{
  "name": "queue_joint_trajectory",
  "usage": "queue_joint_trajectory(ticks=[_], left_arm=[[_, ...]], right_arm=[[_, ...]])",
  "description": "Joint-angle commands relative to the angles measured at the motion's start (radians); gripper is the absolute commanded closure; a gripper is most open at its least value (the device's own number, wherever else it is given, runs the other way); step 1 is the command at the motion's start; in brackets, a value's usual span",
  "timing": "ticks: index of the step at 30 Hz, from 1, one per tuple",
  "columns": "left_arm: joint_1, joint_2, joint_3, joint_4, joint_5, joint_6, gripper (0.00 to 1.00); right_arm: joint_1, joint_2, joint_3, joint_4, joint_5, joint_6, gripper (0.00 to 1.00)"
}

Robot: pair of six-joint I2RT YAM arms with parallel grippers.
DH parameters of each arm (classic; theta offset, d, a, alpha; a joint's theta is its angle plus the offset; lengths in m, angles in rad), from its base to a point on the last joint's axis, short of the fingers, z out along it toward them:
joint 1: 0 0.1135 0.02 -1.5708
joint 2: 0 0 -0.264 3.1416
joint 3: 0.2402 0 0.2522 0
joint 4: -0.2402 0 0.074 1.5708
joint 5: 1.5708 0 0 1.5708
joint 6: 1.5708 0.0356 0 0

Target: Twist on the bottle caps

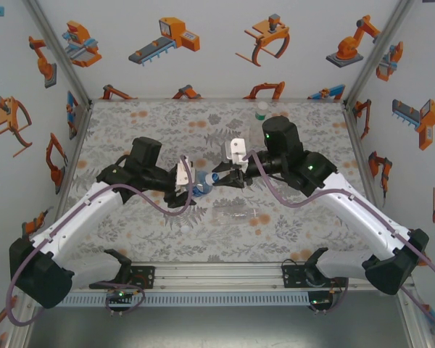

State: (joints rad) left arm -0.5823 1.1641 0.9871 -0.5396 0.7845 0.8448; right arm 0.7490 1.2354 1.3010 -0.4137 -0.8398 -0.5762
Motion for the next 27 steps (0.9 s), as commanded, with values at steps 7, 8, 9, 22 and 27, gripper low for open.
queue_joint_trajectory(ticks=[7, 8, 9, 22, 27], left_arm=[[-0.002, -0.022, 0.005, 0.005, -0.036, -0.008, 1.0], [-0.002, -0.021, 0.004, 0.01, -0.051, -0.014, 1.0], [-0.001, -0.023, 0.004, 0.016, -0.062, -0.021, 1.0], [-0.001, -0.035, -0.011, 0.056, -0.075, -0.042, 1.0], [-0.001, -0.035, -0.009, 0.055, -0.073, -0.043, 1.0]], right_arm=[[0.008, 0.006, -0.055, 0.229, 0.25, 0.719, 1.0], [0.009, 0.006, -0.066, 0.241, 0.282, 0.823, 1.0], [0.009, 0.007, -0.078, 0.244, 0.318, 0.953, 1.0], [0.009, 0.016, -0.119, 0.125, 0.544, 1.724, 1.0], [0.009, 0.001, -0.093, 0.189, 0.51, 1.56, 0.84]])
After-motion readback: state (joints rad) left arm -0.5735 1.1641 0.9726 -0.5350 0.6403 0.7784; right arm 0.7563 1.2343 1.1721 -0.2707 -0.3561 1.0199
